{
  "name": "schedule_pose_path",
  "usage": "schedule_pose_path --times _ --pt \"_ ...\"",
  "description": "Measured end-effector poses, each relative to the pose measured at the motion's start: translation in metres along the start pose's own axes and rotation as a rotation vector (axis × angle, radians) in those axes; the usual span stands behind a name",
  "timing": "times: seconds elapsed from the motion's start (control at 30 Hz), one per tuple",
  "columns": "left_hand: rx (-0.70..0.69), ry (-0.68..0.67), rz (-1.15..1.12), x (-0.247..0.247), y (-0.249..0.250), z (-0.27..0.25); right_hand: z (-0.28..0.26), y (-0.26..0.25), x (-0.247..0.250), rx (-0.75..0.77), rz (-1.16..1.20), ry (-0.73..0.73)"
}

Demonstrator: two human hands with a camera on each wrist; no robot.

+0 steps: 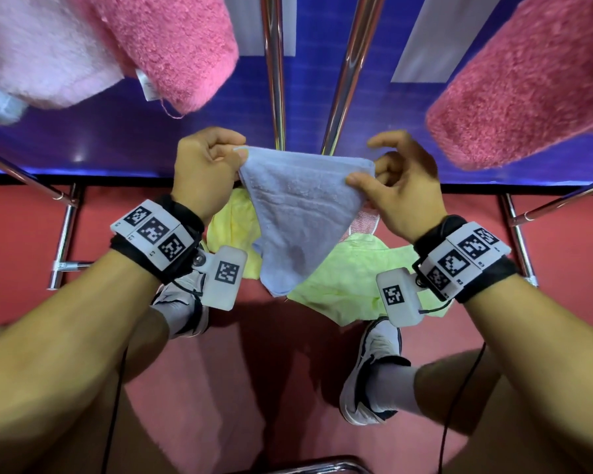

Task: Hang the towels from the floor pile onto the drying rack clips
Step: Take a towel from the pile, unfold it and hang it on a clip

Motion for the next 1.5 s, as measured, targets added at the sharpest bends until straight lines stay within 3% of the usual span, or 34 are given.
schedule_pose_path --times 0.2,0.57,0.7,0.83,1.07,1.5 --pt "-0.027 -0.005 0.03 -0.004 0.001 -0.003 0.005 0.01 -0.001 -0.003 -0.275 -0.037" --pt "-0.094 0.017 0.078 -0.009 0.012 -0.006 0.009 0.008 0.004 -0.091 -0.31 -0.005" --pt "-0.078 -0.01 0.064 -0.018 0.013 -0.012 0.007 0.0 0.0 -0.095 -0.239 0.022" --pt "-0.061 -0.038 0.058 -0.032 0.016 -0.018 0.005 -0.011 -0.019 -0.117 -0.084 -0.068" --pt "-0.076 -0.201 -0.012 -0.06 0.033 -0.035 0.011 -0.028 -0.043 -0.076 -0.023 -0.135" --pt "-0.073 -0.125 -0.106 -0.043 0.031 -0.023 0.015 -0.035 -0.05 -0.018 0.085 -0.221"
Point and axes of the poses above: each hand's wrist, its own z-axis towards the middle knuckle, its own x-axis out of the back of the hand, y = z × x, the point moved 5 cm from there along z, towards the middle knuckle
